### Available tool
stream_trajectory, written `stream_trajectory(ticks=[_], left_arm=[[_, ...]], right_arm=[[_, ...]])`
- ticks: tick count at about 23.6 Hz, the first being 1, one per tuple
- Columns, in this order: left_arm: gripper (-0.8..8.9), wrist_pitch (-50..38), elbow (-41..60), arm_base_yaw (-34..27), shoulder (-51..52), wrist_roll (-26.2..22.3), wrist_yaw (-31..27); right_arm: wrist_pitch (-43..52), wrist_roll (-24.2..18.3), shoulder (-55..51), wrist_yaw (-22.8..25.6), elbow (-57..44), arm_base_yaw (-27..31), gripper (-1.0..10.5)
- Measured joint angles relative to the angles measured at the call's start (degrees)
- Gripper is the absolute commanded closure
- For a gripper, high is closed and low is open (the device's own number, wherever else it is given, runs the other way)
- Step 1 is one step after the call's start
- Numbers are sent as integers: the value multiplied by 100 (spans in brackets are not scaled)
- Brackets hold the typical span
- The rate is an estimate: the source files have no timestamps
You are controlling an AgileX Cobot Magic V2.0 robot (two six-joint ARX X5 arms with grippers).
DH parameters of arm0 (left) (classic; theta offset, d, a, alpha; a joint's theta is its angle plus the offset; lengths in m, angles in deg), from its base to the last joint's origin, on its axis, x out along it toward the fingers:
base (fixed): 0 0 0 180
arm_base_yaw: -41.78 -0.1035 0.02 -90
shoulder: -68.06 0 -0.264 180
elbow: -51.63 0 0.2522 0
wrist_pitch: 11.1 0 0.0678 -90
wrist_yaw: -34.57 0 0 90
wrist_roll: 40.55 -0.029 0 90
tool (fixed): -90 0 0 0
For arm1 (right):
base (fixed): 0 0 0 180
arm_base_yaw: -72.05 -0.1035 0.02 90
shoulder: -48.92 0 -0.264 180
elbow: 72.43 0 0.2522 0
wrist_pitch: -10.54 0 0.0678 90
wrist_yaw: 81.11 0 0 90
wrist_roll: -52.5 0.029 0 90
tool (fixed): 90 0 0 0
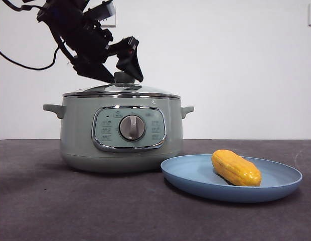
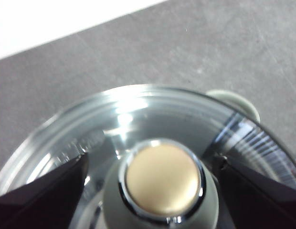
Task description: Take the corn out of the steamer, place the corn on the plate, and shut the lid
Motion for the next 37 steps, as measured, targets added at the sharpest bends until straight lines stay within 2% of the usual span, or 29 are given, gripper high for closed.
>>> stream_trajectory(ticks=[6, 21, 29, 33, 37], left_arm=[[369, 286, -520, -4, 28, 2, 0], [370, 2876, -2444, 37, 59, 15, 55], [378, 5080, -2848, 302, 190, 83, 1228], [381, 5969, -2848, 472, 328, 125, 1298], [515, 6623, -2848, 568, 518, 122, 1314]], right_arm=[[-15, -2, 0, 0, 0, 0, 348], [-15, -42, 0, 0, 0, 0, 348], [-90, -437, 0, -151, 0, 0, 349], [-282, -662, 0, -293, 0, 0, 352], [-448, -774, 50, -588, 0, 0, 355]])
